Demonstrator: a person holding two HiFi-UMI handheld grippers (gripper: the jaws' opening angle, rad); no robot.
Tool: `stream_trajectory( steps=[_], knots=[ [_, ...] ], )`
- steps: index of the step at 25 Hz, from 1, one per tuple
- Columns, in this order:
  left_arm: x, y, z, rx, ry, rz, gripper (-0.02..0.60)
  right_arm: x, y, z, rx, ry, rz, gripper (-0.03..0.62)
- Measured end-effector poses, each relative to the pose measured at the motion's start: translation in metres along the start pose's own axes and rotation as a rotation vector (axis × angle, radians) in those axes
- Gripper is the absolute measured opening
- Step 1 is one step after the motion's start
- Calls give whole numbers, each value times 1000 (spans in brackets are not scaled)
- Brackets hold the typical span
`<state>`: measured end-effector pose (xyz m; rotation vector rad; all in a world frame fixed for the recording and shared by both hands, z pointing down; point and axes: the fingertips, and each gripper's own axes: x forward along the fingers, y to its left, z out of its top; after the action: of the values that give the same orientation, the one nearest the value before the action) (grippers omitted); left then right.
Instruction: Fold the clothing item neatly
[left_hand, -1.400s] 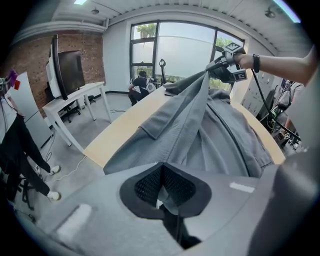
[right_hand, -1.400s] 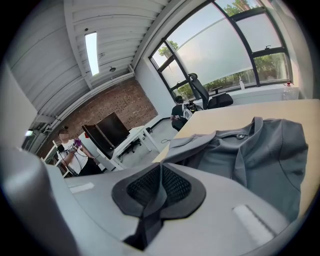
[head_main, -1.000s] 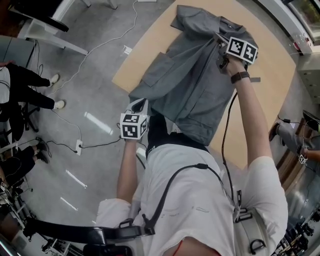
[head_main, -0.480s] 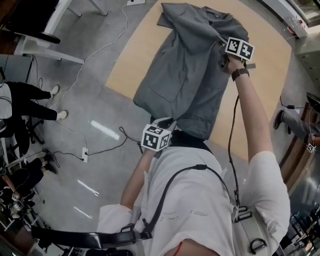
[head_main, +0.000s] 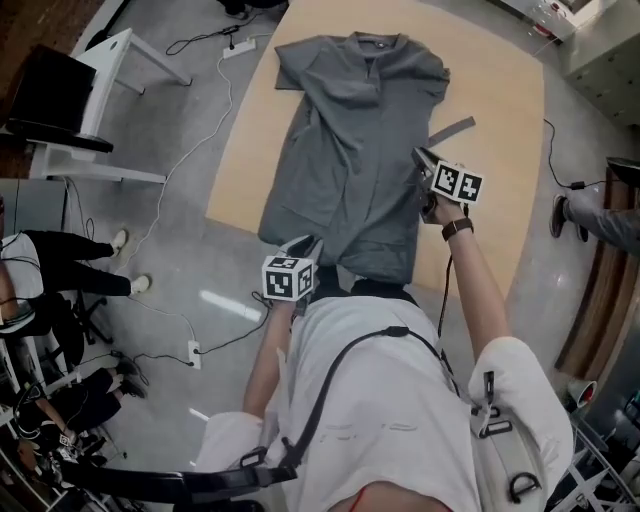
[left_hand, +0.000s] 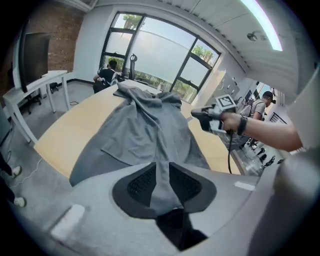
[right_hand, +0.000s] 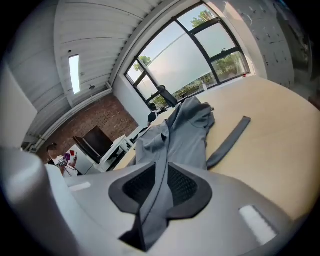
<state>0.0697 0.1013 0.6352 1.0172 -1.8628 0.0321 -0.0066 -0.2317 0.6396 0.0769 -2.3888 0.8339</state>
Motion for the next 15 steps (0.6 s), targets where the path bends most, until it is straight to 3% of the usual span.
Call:
stream_trajectory(
  steps=[4, 8, 12, 15],
  knots=[
    [-1, 33, 53, -2, -64, 52, 87, -26, 30, -32, -56, 20, 52, 75],
    [14, 82, 112, 29, -97, 89, 87, -15, 82, -40, -85, -4, 102, 80],
    [51, 145, 174, 79, -59, 118, 87, 5, 130, -53, 1, -25, 108, 81],
    [93, 182, 219, 108, -29, 95, 89, 19, 152, -62, 65, -33, 65, 80]
  ],
)
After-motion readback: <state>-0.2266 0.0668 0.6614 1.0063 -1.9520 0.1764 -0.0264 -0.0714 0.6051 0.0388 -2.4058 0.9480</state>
